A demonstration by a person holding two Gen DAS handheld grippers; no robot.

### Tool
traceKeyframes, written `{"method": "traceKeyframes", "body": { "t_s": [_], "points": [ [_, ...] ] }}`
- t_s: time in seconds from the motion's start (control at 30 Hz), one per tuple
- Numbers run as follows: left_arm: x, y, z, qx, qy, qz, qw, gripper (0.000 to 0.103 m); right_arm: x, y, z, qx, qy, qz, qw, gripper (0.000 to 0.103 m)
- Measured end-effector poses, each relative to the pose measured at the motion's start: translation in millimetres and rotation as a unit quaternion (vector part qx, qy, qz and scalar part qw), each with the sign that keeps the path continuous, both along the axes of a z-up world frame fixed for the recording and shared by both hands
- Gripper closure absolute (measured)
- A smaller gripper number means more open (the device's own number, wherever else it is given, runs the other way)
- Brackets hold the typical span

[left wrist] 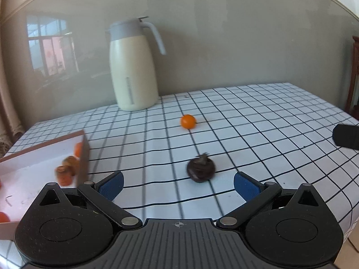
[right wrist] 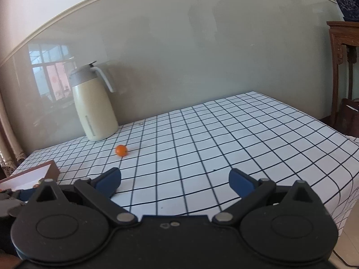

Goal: Organize fruits
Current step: 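Move the open left tool toward the mangosteen on the table, then close the left tool around the mangosteen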

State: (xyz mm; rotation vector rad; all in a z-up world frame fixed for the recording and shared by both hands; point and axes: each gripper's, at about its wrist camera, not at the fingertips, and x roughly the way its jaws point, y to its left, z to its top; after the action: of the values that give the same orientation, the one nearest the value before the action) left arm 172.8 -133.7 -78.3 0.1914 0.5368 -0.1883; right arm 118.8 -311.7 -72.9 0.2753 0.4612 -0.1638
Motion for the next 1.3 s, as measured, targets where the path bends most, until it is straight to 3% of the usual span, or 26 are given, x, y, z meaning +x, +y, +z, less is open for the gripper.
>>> {"method": "traceKeyframes", "body": {
  "t_s": [0.53,0.67,0.73,0.8,1.03,1.3],
  "points": [
    [46.2,-29.4,-33.5,0.023,0.016,0.045,0.9986,0.0,5.6,-20.0,-8.8,0.0,0.008,-0.016,1.0,0.006],
    [53.8,-23.9,-37.2,0.01,0.026,0.053,0.9982,0.0,9.7,-19.1,-11.2,0.004,0.01,-0.012,1.0,0.006],
    [56.1,-20.5,-37.6,0.0,0.029,0.052,0.9982,0.01,11.8,-17.1,-12.4,0.006,0.01,-0.009,1.0,0.006],
    [57.6,-18.9,-38.4,-0.005,0.033,0.048,0.9983,0.012,14.2,-15.3,-13.5,0.007,0.012,-0.005,1.0,0.006],
    [58.9,-10.5,-38.8,0.002,0.03,0.054,0.9981,0.012,35.1,-0.2,-17.1,0.007,0.017,0.024,1.0,0.006],
    [75.9,22.3,-37.4,0.004,0.029,0.105,0.994,0.012,56.5,20.4,-18.3,0.006,0.014,0.054,0.998,0.006]
  ]
}}
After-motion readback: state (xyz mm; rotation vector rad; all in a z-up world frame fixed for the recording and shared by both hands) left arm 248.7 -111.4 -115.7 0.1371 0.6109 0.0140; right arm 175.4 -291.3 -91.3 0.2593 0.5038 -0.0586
